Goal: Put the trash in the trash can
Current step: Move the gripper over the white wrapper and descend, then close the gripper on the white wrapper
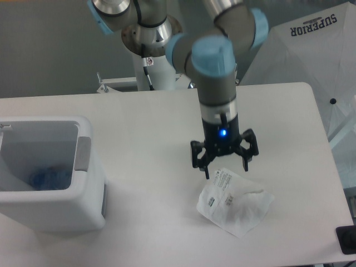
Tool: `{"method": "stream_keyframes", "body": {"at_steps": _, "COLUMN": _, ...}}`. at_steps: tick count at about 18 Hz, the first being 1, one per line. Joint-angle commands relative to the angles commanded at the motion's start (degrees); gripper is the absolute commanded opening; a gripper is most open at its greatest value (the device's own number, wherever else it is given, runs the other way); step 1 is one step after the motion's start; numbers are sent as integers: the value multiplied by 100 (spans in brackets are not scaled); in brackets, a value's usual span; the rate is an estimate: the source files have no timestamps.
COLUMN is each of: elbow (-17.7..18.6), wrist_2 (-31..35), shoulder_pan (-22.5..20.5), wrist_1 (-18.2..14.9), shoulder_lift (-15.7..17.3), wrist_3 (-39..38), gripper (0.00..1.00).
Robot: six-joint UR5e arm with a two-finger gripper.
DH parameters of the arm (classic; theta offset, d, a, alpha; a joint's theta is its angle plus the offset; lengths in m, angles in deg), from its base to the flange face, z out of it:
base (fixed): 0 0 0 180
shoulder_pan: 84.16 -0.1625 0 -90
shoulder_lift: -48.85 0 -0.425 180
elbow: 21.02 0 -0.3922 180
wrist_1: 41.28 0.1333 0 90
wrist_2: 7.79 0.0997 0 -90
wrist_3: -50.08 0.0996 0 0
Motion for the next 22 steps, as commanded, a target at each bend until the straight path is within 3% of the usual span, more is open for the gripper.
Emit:
{"method": "stream_keyframes", "body": {"at_steps": 8, "elbow": 78, "wrist_2": 133, "shoulder_pan": 369, "wrist_1": 0, "shoulder_lift": -106, "wrist_3": -35, "gripper": 100}}
{"method": "stream_keyframes", "body": {"at_steps": 14, "elbow": 0, "wrist_2": 142, "shoulder_pan": 572, "wrist_1": 35, "shoulder_lift": -598, "wrist_3": 18, "gripper": 100}}
{"method": "stream_keyframes", "body": {"at_steps": 22, "elbow": -263, "wrist_2": 142, "shoulder_pan": 581, "wrist_1": 53, "shoulder_lift": -941, "wrist_3": 53, "gripper": 99}}
